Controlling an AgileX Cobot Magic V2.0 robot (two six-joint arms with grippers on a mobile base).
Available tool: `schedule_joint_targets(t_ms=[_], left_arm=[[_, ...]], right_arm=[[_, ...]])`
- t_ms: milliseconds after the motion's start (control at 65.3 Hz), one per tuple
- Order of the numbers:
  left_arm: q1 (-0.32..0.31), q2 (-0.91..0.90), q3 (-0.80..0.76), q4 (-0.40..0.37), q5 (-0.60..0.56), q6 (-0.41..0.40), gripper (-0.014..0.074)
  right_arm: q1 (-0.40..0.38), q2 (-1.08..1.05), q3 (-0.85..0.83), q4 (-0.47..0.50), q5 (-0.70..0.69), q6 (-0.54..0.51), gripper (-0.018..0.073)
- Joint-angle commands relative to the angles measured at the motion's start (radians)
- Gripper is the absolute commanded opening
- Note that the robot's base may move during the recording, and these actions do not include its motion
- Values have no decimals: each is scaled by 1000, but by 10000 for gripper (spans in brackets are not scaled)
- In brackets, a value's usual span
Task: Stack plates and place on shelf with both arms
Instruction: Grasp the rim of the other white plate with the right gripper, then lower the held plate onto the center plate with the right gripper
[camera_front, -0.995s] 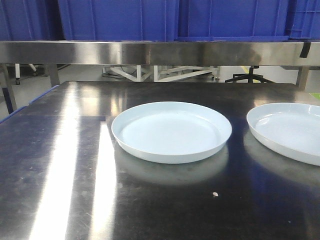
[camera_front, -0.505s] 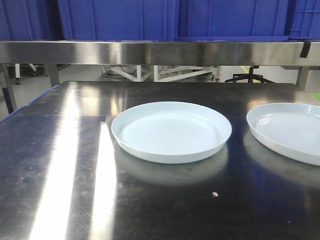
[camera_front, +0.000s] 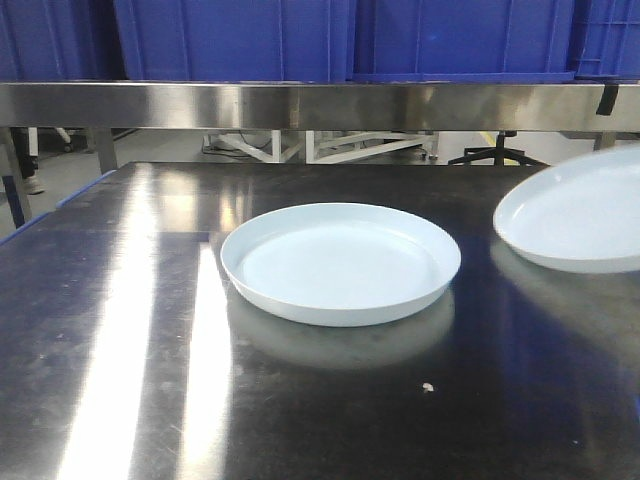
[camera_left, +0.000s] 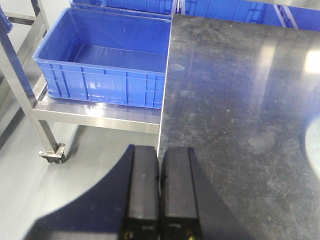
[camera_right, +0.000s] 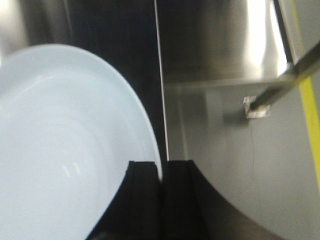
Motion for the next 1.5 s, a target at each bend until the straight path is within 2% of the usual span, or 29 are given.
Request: schedule_joint_targets(t_ms=[0, 184, 444, 643, 904, 980, 1118, 1195, 1486], left_arm=[[-9, -2, -28, 1, -75, -6, 85], [-9, -2, -28, 1, -75, -6, 85], [-9, -2, -28, 1, -75, -6, 85], [-9, -2, -28, 1, -75, -6, 85], [-9, -2, -28, 1, -75, -6, 85], [-9, -2, -28, 1, -75, -6, 85], [-9, -2, -28, 1, -75, -6, 85], [-9, -2, -28, 1, -75, -6, 85], [-9, -2, -28, 1, -75, -6, 85]], right_arm=[[20, -80, -87, -20, -25, -6, 48], [133, -104, -160, -3, 8, -6, 48], [399, -6, -217, -2, 0, -6, 48], [507, 103, -263, -2, -1, -6, 48], [561, 186, -270, -2, 1, -6, 58], [570, 207, -270, -2, 19, -6, 146], [577, 234, -270, -2, 62, -6, 387], [578, 249, -270, 1, 74, -6, 456], [578, 310, -270, 40, 97, -6, 443]])
